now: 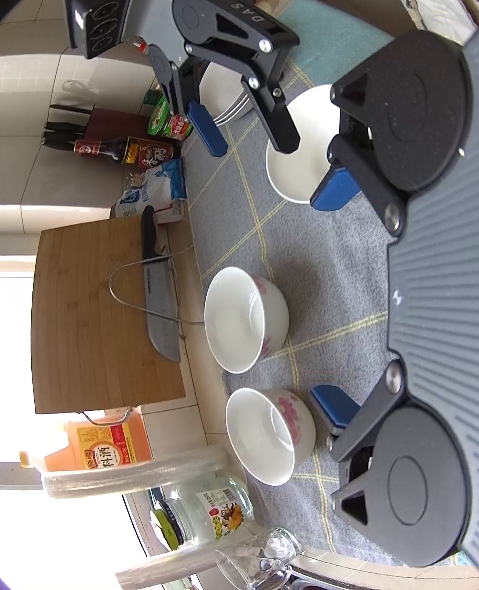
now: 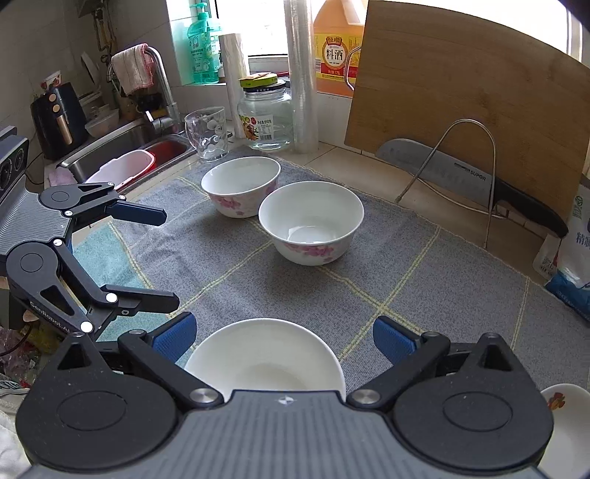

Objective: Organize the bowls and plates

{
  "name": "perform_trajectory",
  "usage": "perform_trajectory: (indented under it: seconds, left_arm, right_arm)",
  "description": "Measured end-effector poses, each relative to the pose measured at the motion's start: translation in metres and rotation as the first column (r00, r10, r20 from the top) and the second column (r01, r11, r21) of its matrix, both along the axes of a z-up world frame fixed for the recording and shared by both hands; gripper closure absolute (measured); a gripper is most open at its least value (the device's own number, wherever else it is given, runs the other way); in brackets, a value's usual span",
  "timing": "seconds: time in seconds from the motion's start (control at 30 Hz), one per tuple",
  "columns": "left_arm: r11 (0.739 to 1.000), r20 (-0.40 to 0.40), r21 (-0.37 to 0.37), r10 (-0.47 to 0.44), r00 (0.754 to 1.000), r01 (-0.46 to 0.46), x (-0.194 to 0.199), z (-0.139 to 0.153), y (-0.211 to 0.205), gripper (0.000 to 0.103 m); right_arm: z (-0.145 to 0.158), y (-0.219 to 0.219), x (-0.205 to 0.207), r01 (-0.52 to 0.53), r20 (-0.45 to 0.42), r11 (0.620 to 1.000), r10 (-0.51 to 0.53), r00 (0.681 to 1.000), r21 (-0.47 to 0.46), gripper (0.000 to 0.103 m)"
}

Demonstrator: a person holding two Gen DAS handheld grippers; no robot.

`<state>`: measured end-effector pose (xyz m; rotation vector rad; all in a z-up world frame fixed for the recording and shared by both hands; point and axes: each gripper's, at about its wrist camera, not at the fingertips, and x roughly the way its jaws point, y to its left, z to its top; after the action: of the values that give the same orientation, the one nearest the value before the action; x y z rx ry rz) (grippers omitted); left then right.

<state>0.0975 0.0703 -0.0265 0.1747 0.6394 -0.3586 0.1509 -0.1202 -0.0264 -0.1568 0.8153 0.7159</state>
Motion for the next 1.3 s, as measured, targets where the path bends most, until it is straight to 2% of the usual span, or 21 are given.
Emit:
perform_trajectory:
  seconds: [0.2, 0.5, 0.83, 1.3]
  left_arm:
    - [0.995, 0.015, 0.004, 0.101, 0.995, -0.101, 0.024, -0.011, 0.007, 0.003]
    - [0.99, 0.01, -0.005, 0.144, 0.989, -0.144, 0.051, -0.029, -0.003, 0.003]
    - [0.994, 0.001, 0.005, 0.114, 0.994, -0.114, 0.075, -0.045, -0.026, 0.003]
    - [0.997, 0.005, 0.018, 0.081, 0.997, -0.081, 0.095, -0.047, -0.037, 0.006]
  right_arm:
    - [0.007, 0.007, 0.012, 0.014, 0.03, 1.0, -0.013, 0.999, -0.027, 0.0]
    - [0.007, 0.011, 0.035, 0.033, 0.036, 0.999, -0.031, 0.999, -0.034, 0.0]
    - [0.001, 0.021, 0.071, -0.002, 0.025, 0.998, 0.004, 1.0, -0.064, 0.0]
    - [-0.012, 0.041, 0.12, -0.117, -0.031, 0.99, 0.115, 0.993, -0.073, 0.0]
